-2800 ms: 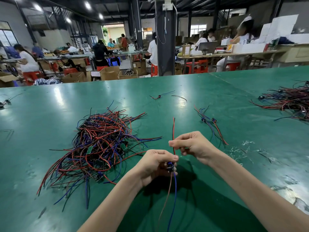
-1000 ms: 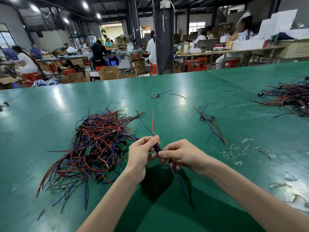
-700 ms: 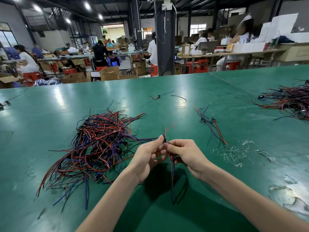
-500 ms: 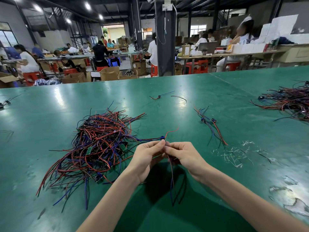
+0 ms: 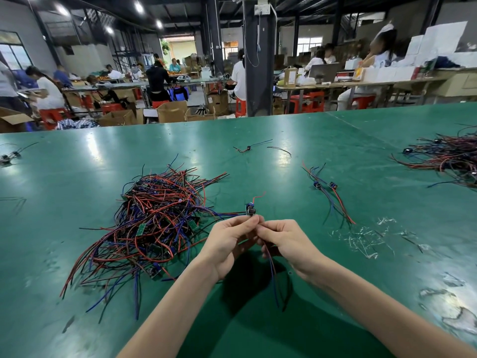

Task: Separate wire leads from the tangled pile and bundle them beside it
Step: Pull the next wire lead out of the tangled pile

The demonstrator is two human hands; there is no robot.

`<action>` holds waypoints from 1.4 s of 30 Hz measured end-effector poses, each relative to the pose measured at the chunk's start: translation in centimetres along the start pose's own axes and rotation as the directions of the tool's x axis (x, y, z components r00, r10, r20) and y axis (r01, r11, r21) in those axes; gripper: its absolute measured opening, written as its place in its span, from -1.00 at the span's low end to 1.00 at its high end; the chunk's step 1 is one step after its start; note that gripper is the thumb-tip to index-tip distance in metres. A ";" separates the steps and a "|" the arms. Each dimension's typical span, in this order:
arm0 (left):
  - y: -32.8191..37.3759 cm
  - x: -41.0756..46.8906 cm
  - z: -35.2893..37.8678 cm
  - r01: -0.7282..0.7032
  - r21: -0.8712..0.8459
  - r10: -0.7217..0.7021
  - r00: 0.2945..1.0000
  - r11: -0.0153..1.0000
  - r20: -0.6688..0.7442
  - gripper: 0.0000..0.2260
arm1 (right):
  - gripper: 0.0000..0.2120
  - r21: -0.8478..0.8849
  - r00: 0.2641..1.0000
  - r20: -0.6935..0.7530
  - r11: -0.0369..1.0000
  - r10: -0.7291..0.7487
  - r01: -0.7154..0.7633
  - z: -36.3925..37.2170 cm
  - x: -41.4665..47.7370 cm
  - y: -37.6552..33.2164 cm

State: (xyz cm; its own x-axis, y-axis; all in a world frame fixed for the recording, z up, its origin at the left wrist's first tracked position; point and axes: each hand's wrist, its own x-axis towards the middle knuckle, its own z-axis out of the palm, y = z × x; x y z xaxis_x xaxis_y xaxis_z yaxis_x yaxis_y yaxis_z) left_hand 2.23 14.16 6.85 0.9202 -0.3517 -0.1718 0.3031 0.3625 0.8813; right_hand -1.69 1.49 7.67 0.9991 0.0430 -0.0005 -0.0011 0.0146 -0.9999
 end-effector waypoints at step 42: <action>2.4 0.5 -1.4 -0.540 0.228 0.586 0.742 0.810 -0.326 -0.98 | -0.82 -0.474 0.994 -0.110 0.879 0.003 -0.055 0.6 -0.6 -0.3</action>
State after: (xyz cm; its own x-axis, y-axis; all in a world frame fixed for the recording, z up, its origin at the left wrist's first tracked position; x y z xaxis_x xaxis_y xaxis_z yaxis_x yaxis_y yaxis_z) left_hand 3.81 16.07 8.22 0.9410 0.2326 0.2456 -0.3077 0.2865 0.9073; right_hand -2.27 2.03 8.00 0.9978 -0.0669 -0.0047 -0.0352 -0.4630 -0.8857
